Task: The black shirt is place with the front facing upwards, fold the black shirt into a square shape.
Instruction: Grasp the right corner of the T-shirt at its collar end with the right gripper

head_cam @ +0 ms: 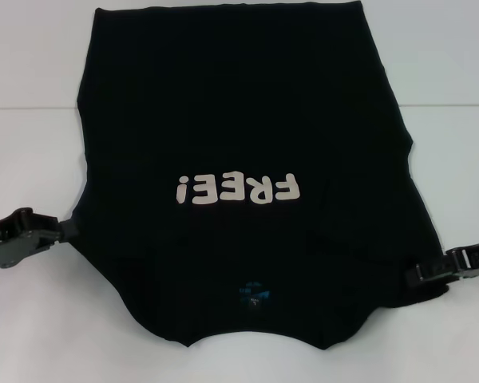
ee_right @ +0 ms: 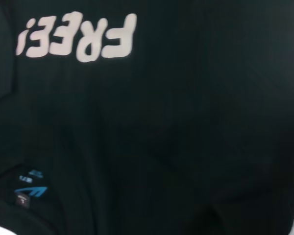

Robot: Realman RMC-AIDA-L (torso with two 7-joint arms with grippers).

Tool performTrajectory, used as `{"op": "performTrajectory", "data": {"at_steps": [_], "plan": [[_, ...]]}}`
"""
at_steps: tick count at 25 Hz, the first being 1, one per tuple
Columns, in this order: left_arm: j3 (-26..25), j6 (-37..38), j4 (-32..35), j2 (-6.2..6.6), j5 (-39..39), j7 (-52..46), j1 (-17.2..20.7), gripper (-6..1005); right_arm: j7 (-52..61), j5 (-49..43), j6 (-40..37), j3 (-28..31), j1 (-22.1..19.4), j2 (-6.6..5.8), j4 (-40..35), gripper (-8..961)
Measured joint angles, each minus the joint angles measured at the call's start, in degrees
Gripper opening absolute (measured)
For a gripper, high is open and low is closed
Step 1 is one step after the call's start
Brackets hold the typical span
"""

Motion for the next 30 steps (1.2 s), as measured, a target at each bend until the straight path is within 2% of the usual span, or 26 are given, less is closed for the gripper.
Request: {"op": "performTrajectory", "data": {"at_steps": [15, 30], "plan": [[0.00, -0.25, 0.00, -0.08, 0.00, 0.00, -0.16, 28, -0.21, 0.93, -0.47, -0.12, 0.49, 0.31, 0.00, 867], [-0.10, -0.32, 0.00, -0.17, -0.09, 0.00, 0.13, 27, 0.84, 0.17, -2.03, 0.48, -0.59, -1.53, -0.99, 867]]}}
